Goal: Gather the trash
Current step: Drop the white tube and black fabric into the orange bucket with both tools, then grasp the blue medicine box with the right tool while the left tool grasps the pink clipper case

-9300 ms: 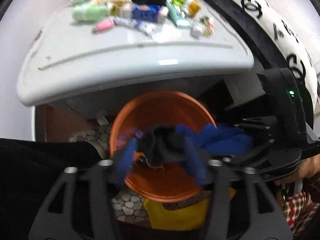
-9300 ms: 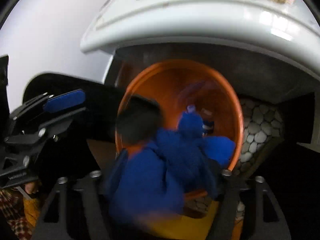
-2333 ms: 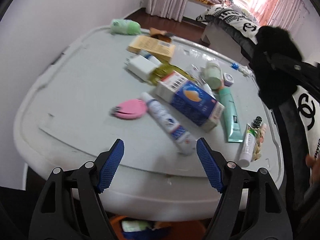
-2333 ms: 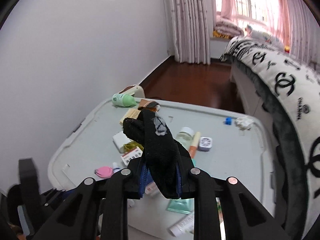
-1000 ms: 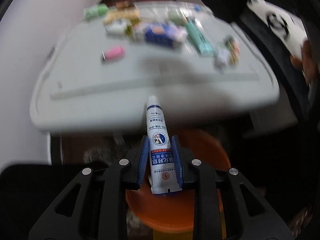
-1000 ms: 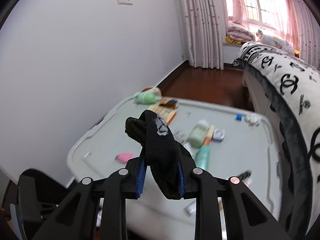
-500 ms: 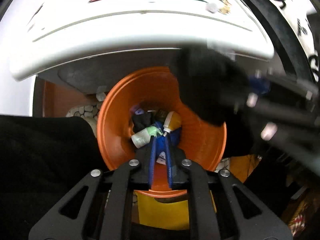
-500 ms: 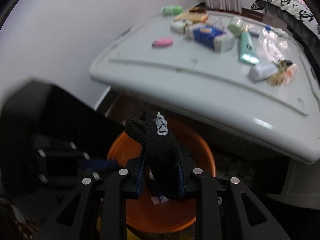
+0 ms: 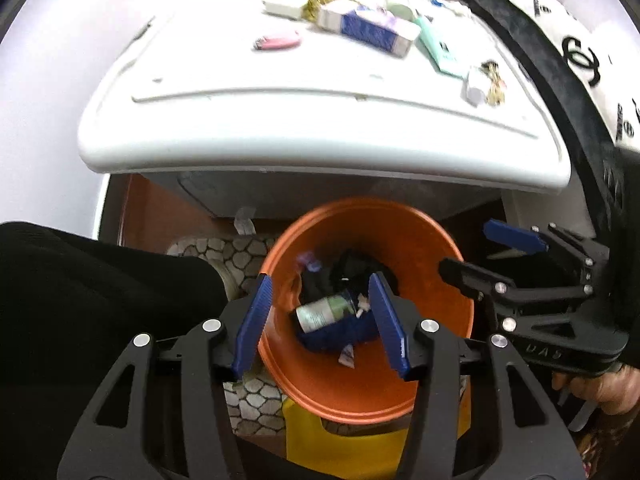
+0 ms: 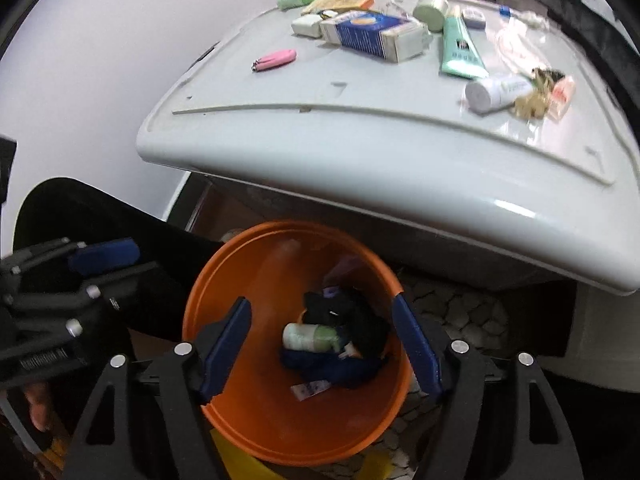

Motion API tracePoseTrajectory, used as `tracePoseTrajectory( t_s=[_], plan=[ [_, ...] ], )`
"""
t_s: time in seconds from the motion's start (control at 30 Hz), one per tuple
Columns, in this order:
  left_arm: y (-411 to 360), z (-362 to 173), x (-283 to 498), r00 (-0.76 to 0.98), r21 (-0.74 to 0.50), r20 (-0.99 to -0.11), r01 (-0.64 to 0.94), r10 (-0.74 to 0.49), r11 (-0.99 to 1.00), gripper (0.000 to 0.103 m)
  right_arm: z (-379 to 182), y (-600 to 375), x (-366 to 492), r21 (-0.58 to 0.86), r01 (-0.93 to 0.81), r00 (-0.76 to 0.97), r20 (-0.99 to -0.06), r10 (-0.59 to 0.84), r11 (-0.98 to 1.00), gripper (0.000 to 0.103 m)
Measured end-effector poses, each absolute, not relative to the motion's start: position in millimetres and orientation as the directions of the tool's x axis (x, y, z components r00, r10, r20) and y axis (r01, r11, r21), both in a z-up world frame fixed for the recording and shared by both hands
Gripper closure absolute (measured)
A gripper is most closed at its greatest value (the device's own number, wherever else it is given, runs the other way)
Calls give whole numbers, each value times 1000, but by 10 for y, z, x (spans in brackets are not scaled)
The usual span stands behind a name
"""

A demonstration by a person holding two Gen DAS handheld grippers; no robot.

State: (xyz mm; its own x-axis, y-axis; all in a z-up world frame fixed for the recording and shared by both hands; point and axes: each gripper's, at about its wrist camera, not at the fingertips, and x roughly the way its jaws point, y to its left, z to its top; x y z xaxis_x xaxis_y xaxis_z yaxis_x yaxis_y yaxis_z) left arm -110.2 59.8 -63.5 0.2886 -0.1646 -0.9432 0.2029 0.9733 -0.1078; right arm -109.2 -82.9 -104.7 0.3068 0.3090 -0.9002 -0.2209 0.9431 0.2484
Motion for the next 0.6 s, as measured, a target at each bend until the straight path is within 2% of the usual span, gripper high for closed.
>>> tracePoseTrajectory(
  t_s=[0.2, 0.33, 0.4, 0.47, 0.6],
  plan=[
    [732, -325, -857, 421, -60, -898, 176, -130, 983, 53, -779, -898, -987, 179, -238, 400, -877, 265, 955, 31],
    [890, -44, -503, 506, -82, -852, 117, -130, 990, 53, -528, -1064, -774, 113, -218, 468, -860, 205, 969, 27],
    [947, 65, -302, 552, -77, -826, 85, -111, 993, 43, -387, -1081, -531, 61, -219, 498, -851, 165, 974, 25],
    [995, 162, -78, 610, -53, -790, 37, -65, 998, 39, -301, -1030, -240, 7, -242, 516, -846, 134, 970, 21],
    [1079, 175, 240, 662, -17, -749, -26, 4, 1000, 39, -347, -818, 397, -28, -309, 517, -844, 143, 951, 21]
  ],
)
